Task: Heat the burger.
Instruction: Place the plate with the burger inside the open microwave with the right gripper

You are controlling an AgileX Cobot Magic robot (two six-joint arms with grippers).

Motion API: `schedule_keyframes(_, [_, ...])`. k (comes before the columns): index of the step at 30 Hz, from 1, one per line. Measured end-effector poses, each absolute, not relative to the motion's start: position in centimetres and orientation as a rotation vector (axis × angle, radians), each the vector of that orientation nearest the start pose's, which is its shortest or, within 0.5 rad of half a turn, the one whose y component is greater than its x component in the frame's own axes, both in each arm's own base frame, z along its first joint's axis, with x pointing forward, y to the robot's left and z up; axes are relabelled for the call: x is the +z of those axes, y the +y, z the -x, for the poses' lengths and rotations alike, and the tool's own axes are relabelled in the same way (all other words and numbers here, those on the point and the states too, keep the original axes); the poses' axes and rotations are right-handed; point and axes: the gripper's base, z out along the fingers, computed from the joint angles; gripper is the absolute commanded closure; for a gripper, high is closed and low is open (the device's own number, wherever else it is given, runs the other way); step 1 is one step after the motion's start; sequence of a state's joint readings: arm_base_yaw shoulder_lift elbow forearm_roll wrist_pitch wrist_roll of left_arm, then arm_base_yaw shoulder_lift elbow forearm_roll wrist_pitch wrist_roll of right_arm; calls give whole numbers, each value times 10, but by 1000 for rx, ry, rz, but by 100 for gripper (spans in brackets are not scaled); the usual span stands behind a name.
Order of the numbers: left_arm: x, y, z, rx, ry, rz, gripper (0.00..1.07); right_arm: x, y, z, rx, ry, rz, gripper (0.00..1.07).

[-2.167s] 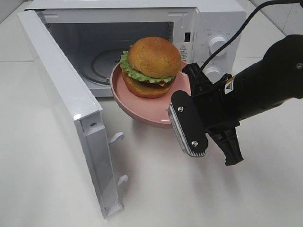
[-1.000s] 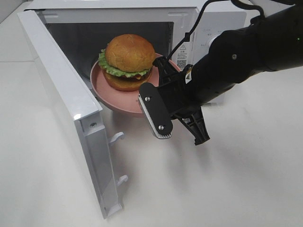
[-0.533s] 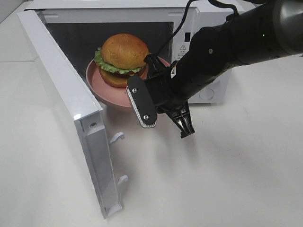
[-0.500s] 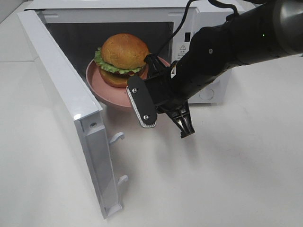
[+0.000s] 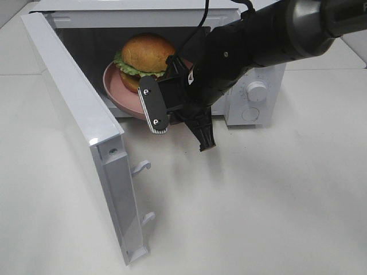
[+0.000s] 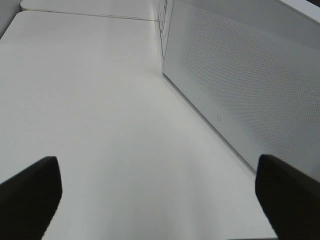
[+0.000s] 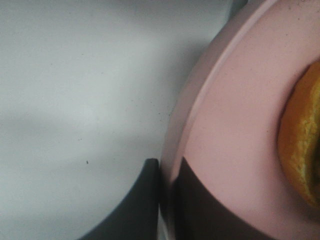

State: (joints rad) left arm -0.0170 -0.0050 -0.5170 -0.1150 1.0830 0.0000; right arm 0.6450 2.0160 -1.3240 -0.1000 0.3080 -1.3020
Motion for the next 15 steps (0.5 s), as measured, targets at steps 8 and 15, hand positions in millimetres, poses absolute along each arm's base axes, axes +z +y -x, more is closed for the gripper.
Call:
schedule_keyframes(8, [281, -9, 9, -146, 2042, -26, 9, 162, 265, -360, -359, 1373, 2112, 107])
schedule_keyframes(15, [281, -9, 9, -141, 2043, -25, 9, 155, 272, -370, -366, 1386, 2108, 107])
